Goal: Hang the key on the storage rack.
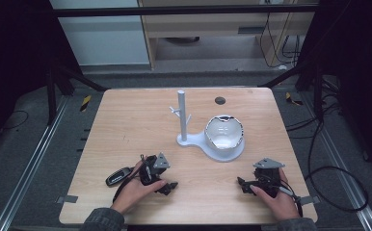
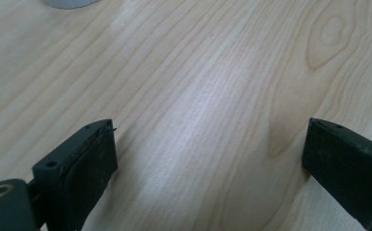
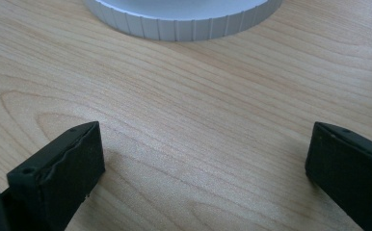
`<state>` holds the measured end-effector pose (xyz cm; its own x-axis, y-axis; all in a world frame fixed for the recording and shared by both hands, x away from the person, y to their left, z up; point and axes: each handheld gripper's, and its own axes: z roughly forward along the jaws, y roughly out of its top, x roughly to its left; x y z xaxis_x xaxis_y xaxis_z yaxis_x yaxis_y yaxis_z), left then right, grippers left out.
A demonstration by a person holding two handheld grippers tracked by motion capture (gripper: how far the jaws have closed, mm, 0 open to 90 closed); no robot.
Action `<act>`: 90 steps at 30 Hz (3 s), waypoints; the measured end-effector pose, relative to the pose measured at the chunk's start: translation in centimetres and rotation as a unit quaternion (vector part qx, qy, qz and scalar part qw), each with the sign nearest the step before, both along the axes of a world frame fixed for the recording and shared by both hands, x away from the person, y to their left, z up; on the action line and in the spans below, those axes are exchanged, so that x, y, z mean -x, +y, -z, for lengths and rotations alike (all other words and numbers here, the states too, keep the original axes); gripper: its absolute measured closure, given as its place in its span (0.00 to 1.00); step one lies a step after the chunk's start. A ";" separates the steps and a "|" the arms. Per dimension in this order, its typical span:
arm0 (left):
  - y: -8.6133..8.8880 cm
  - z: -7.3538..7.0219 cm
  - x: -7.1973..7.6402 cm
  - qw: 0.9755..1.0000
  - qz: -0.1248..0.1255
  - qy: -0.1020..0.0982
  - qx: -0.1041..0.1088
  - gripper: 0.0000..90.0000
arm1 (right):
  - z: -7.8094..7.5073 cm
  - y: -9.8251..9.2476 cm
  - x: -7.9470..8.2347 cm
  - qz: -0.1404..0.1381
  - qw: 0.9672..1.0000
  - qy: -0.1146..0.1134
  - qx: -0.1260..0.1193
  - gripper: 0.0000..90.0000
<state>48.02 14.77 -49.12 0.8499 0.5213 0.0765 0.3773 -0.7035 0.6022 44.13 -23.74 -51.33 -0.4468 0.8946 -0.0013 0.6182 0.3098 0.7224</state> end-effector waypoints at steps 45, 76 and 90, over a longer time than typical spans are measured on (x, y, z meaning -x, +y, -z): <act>8.5 -3.7 -4.5 0.981 -0.038 0.133 -0.137 0.60 | 0.0 0.0 0.0 0.000 1.000 0.000 0.000 0.00; 7.6 -3.4 -4.8 0.973 -0.024 0.143 -0.177 0.78 | 0.0 0.0 0.0 0.001 1.000 0.000 0.000 0.00; 7.7 -3.0 -5.0 0.972 -0.026 0.140 -0.186 0.86 | 0.0 0.0 0.0 0.001 1.000 0.000 0.000 0.00</act>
